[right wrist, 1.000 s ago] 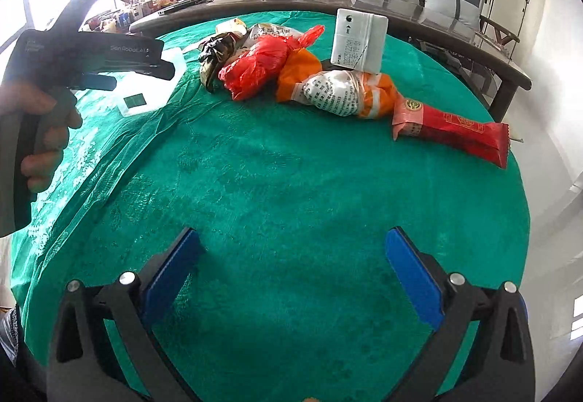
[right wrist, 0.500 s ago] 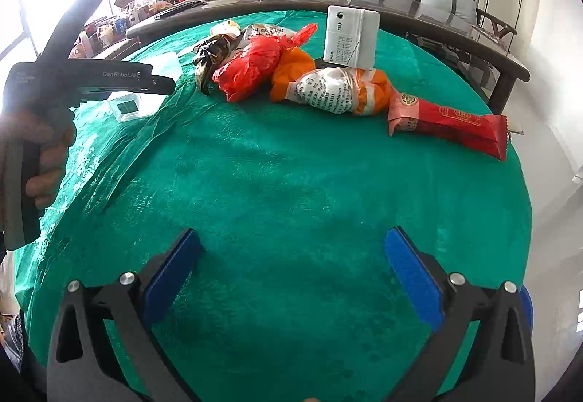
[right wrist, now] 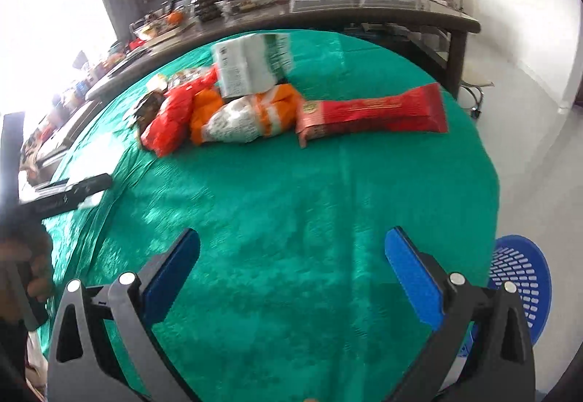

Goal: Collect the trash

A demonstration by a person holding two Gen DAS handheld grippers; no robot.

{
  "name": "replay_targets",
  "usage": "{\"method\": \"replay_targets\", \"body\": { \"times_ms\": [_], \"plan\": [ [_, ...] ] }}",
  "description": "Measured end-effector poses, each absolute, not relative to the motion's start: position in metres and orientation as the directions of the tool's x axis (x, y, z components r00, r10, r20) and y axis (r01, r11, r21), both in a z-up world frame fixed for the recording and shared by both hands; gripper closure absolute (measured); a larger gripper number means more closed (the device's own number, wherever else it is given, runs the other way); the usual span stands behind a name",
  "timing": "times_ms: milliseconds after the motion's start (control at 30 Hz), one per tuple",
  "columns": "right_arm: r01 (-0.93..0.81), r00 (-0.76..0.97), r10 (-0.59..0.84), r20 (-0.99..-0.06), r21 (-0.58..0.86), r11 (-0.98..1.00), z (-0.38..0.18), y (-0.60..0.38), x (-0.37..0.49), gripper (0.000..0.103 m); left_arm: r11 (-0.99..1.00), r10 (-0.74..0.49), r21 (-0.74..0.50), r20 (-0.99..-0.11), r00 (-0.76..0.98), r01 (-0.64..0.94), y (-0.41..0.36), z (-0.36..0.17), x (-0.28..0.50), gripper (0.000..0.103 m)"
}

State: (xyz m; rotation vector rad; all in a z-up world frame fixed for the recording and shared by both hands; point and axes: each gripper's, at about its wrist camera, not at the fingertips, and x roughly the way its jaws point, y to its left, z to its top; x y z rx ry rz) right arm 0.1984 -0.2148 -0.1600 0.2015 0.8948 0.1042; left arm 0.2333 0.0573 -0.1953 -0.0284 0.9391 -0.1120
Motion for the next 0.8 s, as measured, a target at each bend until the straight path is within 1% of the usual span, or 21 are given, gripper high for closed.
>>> {"method": "replay_targets", "body": {
  "times_ms": [67, 100, 133, 200, 300, 333, 367, 433, 500, 567, 600, 633, 733, 800],
  "plan": [
    [0.097, 0.617, 0.181, -0.766, 0.303, 0.948, -0.158, -0.234, 0.214, 0.005, 0.995, -0.097, -0.056, -0.806, 0.584, 0.088, 0.054, -0.196, 0.234, 0.010],
    [0.146, 0.615, 0.189, -0.765, 0.347, 0.926, -0.159, -0.244, 0.220, 0.008, 0.995, -0.093, -0.052, -0.807, 0.583, 0.087, 0.054, -0.197, 0.234, 0.009],
    [0.201, 0.617, 0.202, -0.760, 0.400, 0.894, -0.160, -0.254, 0.229, 0.014, 0.995, -0.094, -0.053, -0.808, 0.582, 0.087, 0.054, -0.197, 0.234, 0.009],
    [0.292, 0.619, 0.208, -0.757, 0.468, 0.834, -0.160, -0.267, 0.246, 0.023, 0.995, -0.097, -0.057, -0.808, 0.581, 0.087, 0.055, -0.197, 0.234, 0.008],
    [0.358, 0.616, 0.218, -0.757, 0.515, 0.779, -0.161, -0.274, 0.275, 0.030, 0.994, -0.099, -0.058, -0.810, 0.578, 0.089, 0.054, -0.198, 0.235, 0.006],
    [0.364, 0.611, 0.212, -0.763, 0.508, 0.780, -0.161, -0.273, 0.285, 0.035, 0.994, -0.096, -0.053, -0.811, 0.577, 0.090, 0.054, -0.198, 0.235, 0.006],
    [0.370, 0.606, 0.195, -0.772, 0.490, 0.789, -0.159, -0.271, 0.295, 0.037, 0.995, -0.092, -0.048, -0.813, 0.575, 0.091, 0.053, -0.198, 0.235, 0.005],
    [0.367, 0.579, 0.149, -0.802, 0.420, 0.830, -0.159, -0.264, 0.310, 0.043, 0.995, -0.086, -0.041, -0.814, 0.574, 0.091, 0.052, -0.199, 0.236, 0.005],
    [0.340, 0.562, 0.079, -0.824, 0.317, 0.885, -0.158, -0.250, 0.319, 0.045, 0.995, -0.089, -0.044, -0.814, 0.574, 0.092, 0.052, -0.199, 0.236, 0.005],
    [0.296, 0.556, 0.030, -0.830, 0.231, 0.927, -0.160, -0.239, 0.320, 0.053, 0.995, -0.093, -0.048, -0.814, 0.574, 0.093, 0.052, -0.199, 0.236, 0.005],
    [0.270, 0.562, 0.009, -0.827, 0.194, 0.943, -0.161, -0.236, 0.316, 0.062, 0.994, -0.095, -0.050, -0.813, 0.574, 0.093, 0.052, -0.199, 0.236, 0.005],
    [0.246, 0.572, 0.008, -0.820, 0.180, 0.952, -0.162, -0.235, 0.312, 0.067, 0.994, -0.097, -0.052, -0.813, 0.574, 0.094, 0.053, -0.199, 0.236, 0.005],
    [0.157, 0.578, 0.047, -0.814, 0.168, 0.973, -0.163, -0.235, 0.295, 0.068, 0.994, -0.097, -0.053, -0.813, 0.574, 0.094, 0.054, -0.199, 0.236, 0.005],
    [0.056, 0.572, 0.097, -0.815, 0.157, 0.986, -0.162, -0.228, 0.278, 0.069, 0.994, -0.095, -0.050, -0.814, 0.573, 0.094, 0.054, -0.199, 0.236, 0.005]
  ]
}}
